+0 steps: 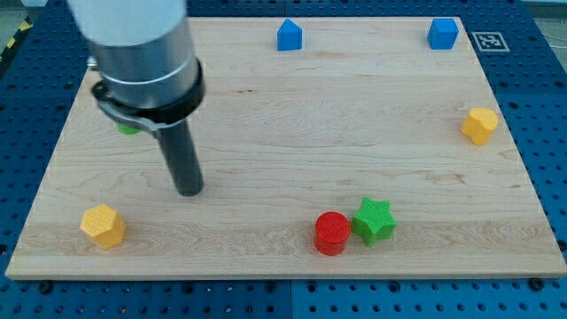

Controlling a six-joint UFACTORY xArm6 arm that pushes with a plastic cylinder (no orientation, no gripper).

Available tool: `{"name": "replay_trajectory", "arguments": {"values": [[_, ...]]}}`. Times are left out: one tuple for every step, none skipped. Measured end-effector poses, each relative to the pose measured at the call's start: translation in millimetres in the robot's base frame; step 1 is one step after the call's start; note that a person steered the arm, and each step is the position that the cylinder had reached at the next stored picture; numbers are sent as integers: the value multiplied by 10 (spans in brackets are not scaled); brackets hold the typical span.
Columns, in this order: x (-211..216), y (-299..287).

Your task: Slightly push the yellow hexagon to the right side of the board

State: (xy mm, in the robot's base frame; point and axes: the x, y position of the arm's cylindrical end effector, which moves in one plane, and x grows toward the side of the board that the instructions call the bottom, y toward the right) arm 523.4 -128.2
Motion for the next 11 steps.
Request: {"name": "replay_trajectory", "arguments": {"values": [[0,-277],[0,-433],[17,-709],[21,-991],[212,-1063],[403,-1063],[445,-1062],[493,-1118],[649,-1206],[716,-1093],[717,-777]]}}
